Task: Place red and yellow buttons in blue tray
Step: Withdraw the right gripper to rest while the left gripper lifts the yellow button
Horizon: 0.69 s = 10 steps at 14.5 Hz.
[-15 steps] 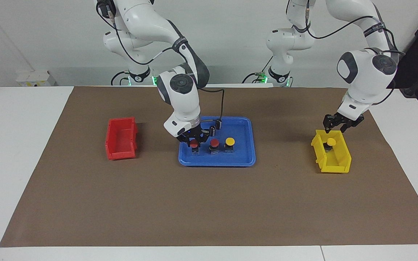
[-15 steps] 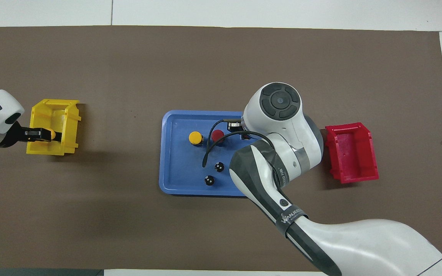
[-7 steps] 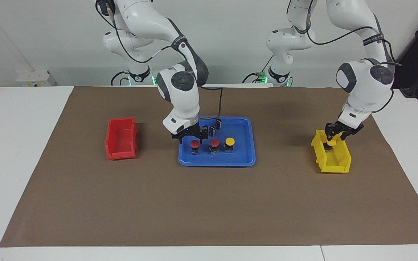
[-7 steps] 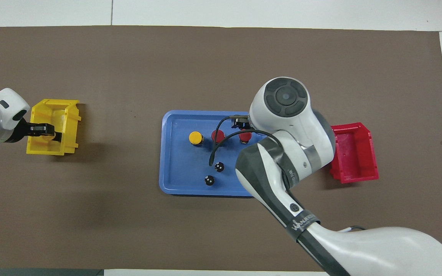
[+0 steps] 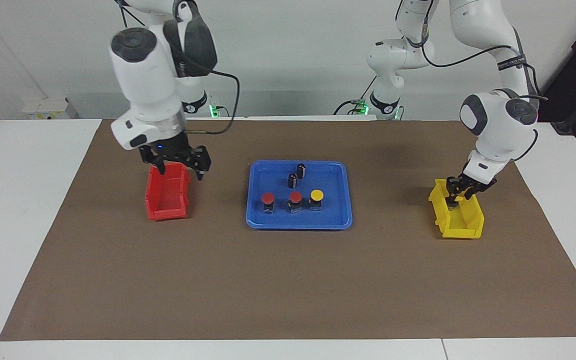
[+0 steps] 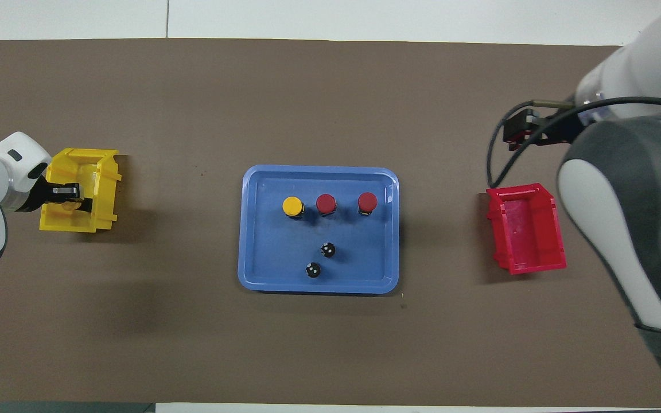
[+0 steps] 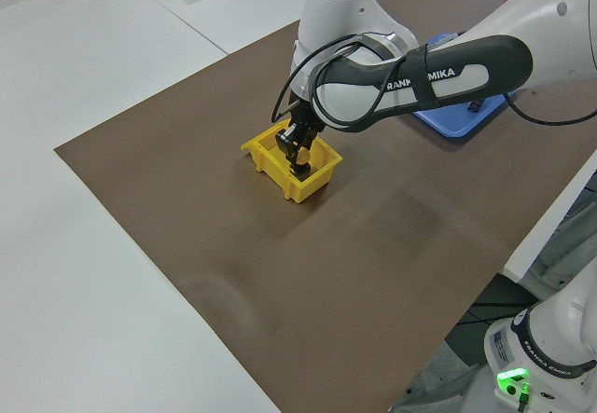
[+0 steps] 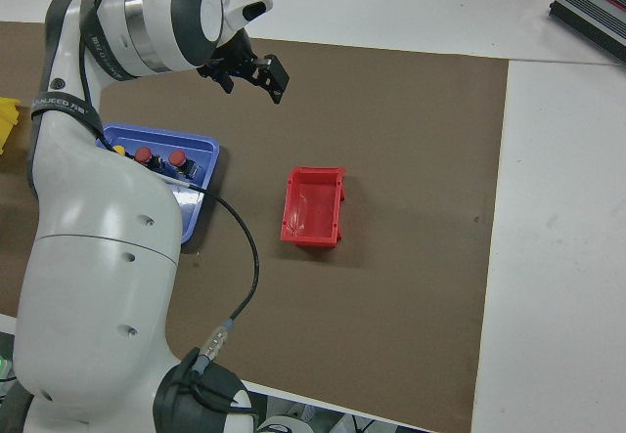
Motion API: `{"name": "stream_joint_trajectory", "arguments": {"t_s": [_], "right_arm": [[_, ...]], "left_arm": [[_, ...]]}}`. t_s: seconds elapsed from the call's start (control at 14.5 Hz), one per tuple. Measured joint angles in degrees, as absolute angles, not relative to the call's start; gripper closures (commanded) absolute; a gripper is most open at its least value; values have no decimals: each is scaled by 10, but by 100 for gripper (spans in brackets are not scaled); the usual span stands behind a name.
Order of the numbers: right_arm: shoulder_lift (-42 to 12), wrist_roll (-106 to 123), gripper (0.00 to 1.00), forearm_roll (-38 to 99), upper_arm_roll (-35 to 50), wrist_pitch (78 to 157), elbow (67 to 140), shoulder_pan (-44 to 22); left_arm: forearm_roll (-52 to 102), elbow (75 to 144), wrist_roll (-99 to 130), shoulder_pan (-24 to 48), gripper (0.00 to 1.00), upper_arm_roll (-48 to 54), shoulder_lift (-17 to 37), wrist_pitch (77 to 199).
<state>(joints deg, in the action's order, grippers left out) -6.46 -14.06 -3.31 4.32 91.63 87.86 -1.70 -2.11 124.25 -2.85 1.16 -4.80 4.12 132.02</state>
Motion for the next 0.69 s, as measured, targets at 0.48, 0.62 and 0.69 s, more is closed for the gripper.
{"name": "stream_joint_trajectory", "arguments": {"t_s": [0.48,0.62,0.69], "right_arm": [[-11,-12,0,-33,-3,856,893,44],[-9,-2,0,-33,-11,857,899,45],[-9,-1,0,-33,-12,857,899,45]], "left_arm": [[-18,1028,26,31,99,-39,45,1093],[-13,984,145,92,99,-34,46,1078],[-13,982,205,139,99,-31,48,1083]]}}
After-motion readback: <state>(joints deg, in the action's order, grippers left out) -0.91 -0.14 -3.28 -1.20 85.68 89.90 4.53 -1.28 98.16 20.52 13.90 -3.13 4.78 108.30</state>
